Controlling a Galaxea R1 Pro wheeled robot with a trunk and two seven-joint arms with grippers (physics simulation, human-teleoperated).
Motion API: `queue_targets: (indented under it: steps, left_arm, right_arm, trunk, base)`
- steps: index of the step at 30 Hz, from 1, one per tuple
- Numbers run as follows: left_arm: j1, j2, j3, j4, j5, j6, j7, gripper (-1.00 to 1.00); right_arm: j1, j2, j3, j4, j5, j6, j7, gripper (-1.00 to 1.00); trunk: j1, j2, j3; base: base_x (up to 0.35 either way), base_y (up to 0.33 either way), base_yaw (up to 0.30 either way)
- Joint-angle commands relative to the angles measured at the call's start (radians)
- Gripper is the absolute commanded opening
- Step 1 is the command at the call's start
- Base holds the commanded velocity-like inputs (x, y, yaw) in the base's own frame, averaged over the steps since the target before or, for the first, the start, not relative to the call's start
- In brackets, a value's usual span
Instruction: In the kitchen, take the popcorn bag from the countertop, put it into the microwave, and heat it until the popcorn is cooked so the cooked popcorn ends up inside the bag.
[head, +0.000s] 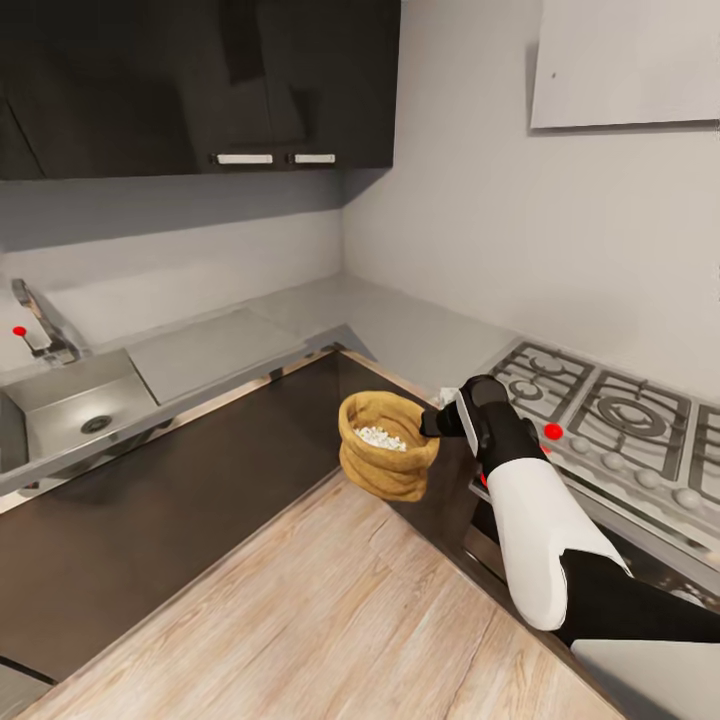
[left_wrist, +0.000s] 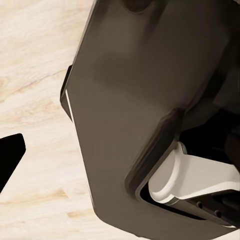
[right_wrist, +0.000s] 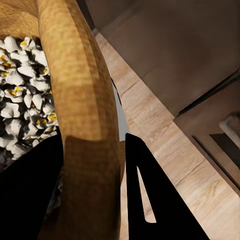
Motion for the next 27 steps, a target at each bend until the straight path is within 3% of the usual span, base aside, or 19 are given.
queue_targets:
  steps: [1,27]
  left_arm:
    - [0.0,0.0,0.001,-0.001,0.002,-0.002,0.001,1.0]
    - [0.0,0.004,0.0,-0.002,0.002,-0.002,0.001,1.0]
  right_arm:
    - [0.0,0.001,-0.005,-0.001,0.009,0.003,0.009,-1.0]
    - [0.022,0.001,-0.005,-0.01,0.014,0.003,0.016,-1.0]
  trunk:
    - [0.0,-0.001,0.001]
    - [0.0,-0.001,0.043]
  base:
    - [0.0,0.0,-0.024]
    - [0.0,0.0,-0.078]
